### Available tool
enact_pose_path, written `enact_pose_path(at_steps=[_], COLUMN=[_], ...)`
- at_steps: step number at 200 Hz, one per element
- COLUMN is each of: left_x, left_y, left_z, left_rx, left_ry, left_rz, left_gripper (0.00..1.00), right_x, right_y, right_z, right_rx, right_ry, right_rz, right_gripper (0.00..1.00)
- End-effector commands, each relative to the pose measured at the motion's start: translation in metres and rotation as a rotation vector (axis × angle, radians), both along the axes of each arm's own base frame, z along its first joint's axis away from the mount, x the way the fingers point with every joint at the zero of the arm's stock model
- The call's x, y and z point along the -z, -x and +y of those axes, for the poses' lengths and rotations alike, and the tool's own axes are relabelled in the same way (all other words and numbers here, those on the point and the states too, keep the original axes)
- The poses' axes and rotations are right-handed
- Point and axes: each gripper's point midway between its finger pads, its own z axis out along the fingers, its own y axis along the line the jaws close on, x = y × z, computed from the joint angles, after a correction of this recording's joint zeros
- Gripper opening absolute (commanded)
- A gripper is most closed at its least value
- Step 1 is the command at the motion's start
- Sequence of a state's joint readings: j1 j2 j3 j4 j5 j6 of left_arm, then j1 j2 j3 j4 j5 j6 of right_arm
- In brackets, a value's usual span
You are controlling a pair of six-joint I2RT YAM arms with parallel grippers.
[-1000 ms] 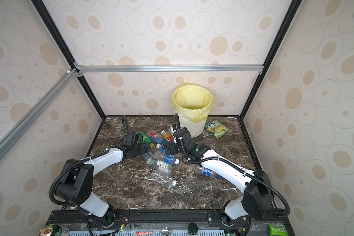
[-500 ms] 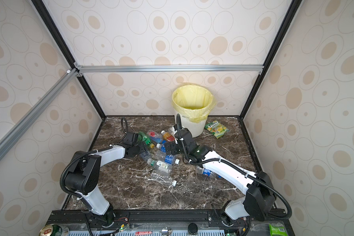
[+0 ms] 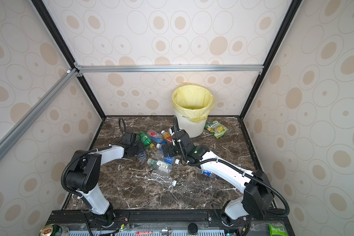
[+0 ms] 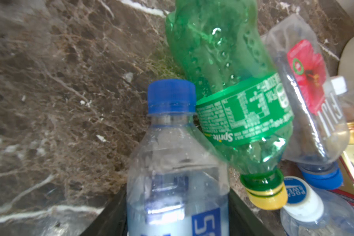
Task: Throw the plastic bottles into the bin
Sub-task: 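Grasp the clear blue-capped soda water bottle with the left gripper, then lift the blue-capped bottle upright toward the right gripper while the right gripper approaches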
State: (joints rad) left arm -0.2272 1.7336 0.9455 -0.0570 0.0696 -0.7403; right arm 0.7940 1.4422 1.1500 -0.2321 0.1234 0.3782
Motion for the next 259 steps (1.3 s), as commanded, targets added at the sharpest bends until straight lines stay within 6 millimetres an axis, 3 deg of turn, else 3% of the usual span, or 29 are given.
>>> enact_pose_path(at_steps=[1, 62, 129, 162, 259], left_x=[-0.027, -0.096, -0.175, -0.197, -0.238], left_y=[-0.003, -0.002, -0.007, -0.010, -0.005], left_z=[0.004, -0.012, -0.043, -0.055, -0.100], left_rx=[-0.012, 0.031, -0.032, -0.072, -0.003], left_ry=[0.022, 0.142, 0.547, 0.743, 0.882], left_rz=[-0.070, -0.202, -0.338, -0.371, -0.409], left_gripper=[0.61, 0.58, 0.59, 0.57, 0.58], right_x=[-0.003, -0.014, -0.037, -0.043, -0.043], right_y=[-0.001, -0.001, -0.002, -0.002, -0.019], right_z=[0.010, 0.030, 0.045, 0.051, 0.081], right_rx=[-0.011, -0.025, -0.024, -0.030, -0.051], right_ry=[-0.024, -0.145, -0.330, -0.355, -0.342], right_rz=[0.009, 0.059, 0.038, 0.005, -0.035], right_gripper=[1.00, 1.00, 1.00, 1.00, 0.99])
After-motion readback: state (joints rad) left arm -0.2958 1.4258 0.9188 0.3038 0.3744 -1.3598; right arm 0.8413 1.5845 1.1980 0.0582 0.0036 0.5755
